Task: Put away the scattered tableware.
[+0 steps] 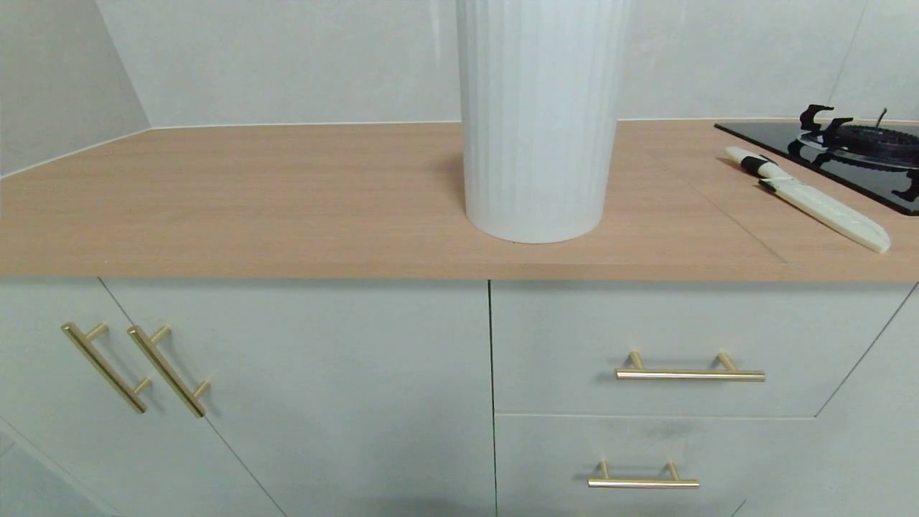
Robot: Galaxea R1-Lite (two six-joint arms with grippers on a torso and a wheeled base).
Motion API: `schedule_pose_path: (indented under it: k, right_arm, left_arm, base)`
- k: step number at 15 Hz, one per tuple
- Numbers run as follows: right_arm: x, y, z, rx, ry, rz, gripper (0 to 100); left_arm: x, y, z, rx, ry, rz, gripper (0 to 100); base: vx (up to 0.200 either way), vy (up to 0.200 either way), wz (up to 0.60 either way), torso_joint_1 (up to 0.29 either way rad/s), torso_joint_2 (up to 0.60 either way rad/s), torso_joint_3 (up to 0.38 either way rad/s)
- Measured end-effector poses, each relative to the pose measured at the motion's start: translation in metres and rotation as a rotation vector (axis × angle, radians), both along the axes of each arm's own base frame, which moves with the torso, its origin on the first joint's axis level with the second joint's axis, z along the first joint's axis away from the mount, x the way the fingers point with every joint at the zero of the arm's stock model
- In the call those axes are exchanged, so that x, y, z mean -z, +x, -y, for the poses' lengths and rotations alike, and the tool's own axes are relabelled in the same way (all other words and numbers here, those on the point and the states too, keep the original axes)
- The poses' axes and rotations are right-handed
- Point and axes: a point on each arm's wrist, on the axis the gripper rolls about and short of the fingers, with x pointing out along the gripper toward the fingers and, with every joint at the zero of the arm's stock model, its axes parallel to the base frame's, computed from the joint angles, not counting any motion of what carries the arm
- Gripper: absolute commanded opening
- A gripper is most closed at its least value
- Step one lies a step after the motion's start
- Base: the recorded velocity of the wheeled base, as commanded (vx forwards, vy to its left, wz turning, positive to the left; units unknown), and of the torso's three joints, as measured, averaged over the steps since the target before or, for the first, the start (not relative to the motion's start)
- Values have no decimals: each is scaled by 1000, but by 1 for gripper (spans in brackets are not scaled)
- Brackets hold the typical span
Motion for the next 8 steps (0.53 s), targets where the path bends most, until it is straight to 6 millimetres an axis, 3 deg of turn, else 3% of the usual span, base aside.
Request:
schedule_pose_path:
  k: [1, 7, 8]
  right_arm:
    - [0, 0, 0, 1, 0, 0, 100]
    - [0, 0, 0, 0, 0, 0, 100]
    - [0, 0, 0, 0, 0, 0, 100]
  left_arm:
    - [0, 0, 0, 1, 0, 1, 100]
    - [0, 0, 0, 1, 0, 0, 100]
    - [0, 0, 0, 0, 0, 0, 100]
  base:
    - [0, 0, 0, 0, 0, 0]
    - [200, 0, 0, 0, 2, 2]
    - [0, 0, 0, 0, 0, 0]
